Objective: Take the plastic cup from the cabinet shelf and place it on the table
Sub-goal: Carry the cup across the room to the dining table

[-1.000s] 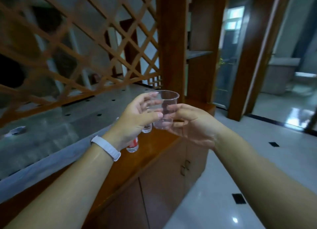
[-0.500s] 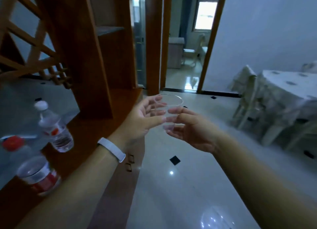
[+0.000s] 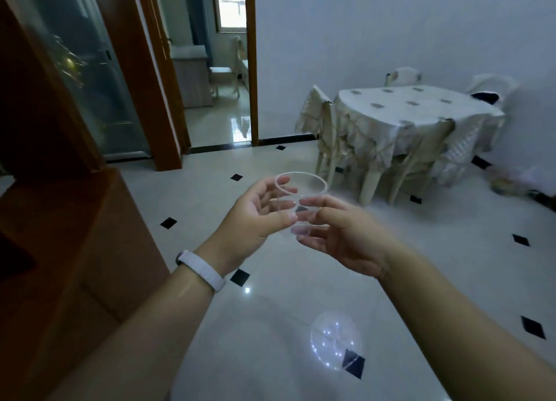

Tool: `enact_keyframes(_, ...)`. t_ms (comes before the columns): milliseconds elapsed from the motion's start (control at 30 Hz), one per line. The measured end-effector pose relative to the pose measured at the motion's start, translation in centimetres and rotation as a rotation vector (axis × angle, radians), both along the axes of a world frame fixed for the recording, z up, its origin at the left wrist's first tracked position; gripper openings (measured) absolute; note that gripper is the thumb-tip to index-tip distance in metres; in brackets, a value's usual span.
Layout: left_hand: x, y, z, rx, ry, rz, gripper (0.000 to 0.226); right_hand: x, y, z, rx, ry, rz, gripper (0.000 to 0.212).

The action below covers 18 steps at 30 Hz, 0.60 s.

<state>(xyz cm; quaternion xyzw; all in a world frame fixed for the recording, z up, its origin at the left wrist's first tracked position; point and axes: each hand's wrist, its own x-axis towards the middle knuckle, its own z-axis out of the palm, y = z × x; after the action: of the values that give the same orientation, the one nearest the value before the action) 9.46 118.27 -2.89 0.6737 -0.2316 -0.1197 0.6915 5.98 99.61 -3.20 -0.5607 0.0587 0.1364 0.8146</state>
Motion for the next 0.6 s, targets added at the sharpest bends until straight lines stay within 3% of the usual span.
enact_keyframes(100, 1.8, -4.0, -0.4, 0.024, -0.009, -0.017, 0.054, 1.6, -4.0, -0.8, 0.012, -0.008, -0.019, 0.045)
enact_keyframes(267, 5.5, -11.9, -0.8, 0.057, -0.004, -0.051, 0.054, 4.7, -11.3, -1.9, 0.017, -0.020, -0.083, 0.034)
enact_keyframes(467, 9.3, -21.3, -2.1, 0.125, -0.048, -0.158, 0.060, 7.1, -20.8, -2.7, -0.107, -0.043, -0.083, 0.040)
enact_keyframes(600, 11.3, -26.4, -2.6, 0.112, -0.026, -0.217, 0.062, 8.0, -25.4, -3.2, -0.071, -0.057, -0.098, 0.034)
